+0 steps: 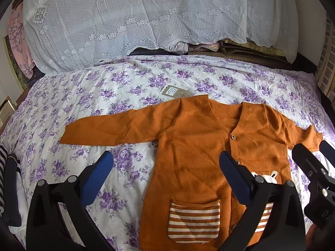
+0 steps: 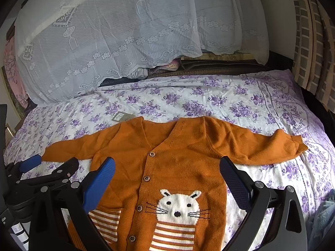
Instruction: Fold small clothes
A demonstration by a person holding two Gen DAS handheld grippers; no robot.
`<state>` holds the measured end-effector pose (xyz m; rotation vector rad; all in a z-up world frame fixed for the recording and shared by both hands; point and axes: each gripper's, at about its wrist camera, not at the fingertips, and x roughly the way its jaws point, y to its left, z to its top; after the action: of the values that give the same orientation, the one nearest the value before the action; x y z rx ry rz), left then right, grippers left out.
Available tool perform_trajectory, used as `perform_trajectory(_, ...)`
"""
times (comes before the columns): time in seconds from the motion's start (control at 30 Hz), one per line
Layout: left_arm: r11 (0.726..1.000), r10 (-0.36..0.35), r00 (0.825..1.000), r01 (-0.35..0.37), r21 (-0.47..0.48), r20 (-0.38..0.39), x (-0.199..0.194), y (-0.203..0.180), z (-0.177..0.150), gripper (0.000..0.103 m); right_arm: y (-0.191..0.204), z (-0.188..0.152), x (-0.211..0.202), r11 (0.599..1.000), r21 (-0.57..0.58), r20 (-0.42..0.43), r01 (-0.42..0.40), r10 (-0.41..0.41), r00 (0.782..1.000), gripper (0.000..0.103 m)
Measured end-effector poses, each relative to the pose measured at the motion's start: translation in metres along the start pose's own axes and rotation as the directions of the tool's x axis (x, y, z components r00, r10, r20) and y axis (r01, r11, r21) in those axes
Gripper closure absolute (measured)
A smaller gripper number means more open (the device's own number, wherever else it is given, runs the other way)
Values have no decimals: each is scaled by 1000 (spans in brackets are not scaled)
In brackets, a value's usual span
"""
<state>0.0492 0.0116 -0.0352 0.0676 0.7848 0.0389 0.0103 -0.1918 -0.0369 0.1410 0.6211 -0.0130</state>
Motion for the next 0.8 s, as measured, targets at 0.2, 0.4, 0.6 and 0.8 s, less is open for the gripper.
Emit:
perform_trajectory(0.2,1000,0,1000,0,1,1,0,0,0,4,-1,0,0,1000,1,1,2,-2,1000,3)
perform_trajectory(0.4,1000,1,1000,-1,0,1,0,0,-1,4,-1,0,0,1000,2,1,2,-2,1000,3)
perform_trajectory(0.6,1000,1,1000,-1,1,2,0,0,0,5,-2,0,0,1000,0,1,1,-1,1000,3)
perform_trajectory(0.8,1000,1,1000,-1,1,0,0,0,0,4,-2,0,0,1000,0,2,1,-1,1000,3)
